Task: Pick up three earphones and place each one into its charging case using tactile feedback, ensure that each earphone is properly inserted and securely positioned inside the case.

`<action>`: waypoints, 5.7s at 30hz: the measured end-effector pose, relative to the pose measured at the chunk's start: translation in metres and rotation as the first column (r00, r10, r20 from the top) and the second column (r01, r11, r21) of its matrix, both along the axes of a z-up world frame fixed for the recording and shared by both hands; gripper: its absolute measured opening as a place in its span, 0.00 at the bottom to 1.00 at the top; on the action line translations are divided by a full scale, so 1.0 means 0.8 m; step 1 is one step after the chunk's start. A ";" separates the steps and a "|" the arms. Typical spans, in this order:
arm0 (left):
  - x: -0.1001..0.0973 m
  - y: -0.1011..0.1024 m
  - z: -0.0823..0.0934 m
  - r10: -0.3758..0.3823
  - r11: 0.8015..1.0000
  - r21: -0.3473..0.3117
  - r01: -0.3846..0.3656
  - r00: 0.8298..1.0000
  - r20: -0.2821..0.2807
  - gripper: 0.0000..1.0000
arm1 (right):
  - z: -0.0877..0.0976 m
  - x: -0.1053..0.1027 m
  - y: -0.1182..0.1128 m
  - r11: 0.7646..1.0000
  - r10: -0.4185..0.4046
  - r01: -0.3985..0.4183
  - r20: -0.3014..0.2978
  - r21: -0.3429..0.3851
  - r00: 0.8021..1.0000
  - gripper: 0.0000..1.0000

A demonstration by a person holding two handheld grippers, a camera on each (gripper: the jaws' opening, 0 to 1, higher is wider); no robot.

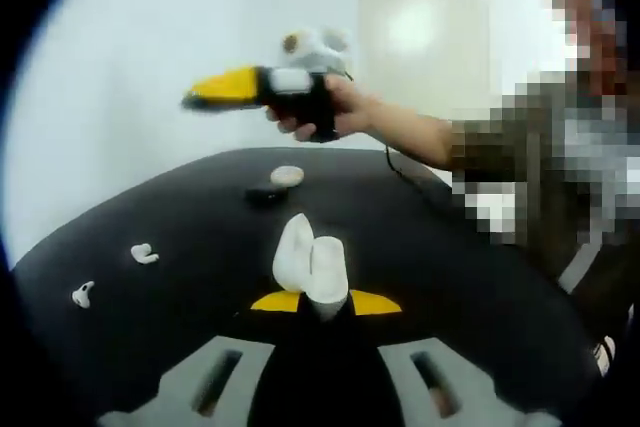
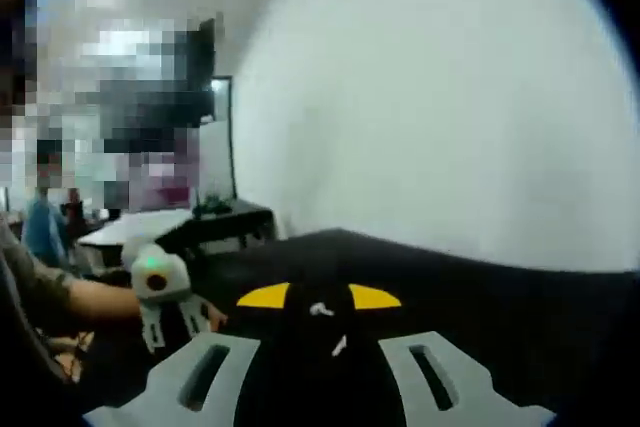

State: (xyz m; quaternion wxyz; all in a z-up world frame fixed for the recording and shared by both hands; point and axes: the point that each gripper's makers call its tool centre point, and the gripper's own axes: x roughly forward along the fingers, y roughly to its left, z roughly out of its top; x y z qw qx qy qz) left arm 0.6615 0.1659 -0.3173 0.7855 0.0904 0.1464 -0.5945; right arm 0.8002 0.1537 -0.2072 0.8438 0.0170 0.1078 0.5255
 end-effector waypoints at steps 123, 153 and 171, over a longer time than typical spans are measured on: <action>-0.003 0.000 0.001 -0.036 0.999 -0.019 0.036 0.999 -0.007 0.13 | -0.067 -0.179 -0.015 0.815 0.580 -0.579 -0.036 0.035 0.814 0.15; -0.004 0.000 0.000 -0.042 0.999 -0.021 0.042 0.999 -0.002 0.13 | -0.028 -0.011 0.005 0.981 0.194 -0.194 0.002 -0.025 0.981 0.20; -0.003 0.000 0.001 -0.046 0.999 -0.019 0.046 0.999 0.006 0.13 | -0.114 0.045 0.041 0.931 0.184 -0.209 -0.108 -0.298 0.977 0.20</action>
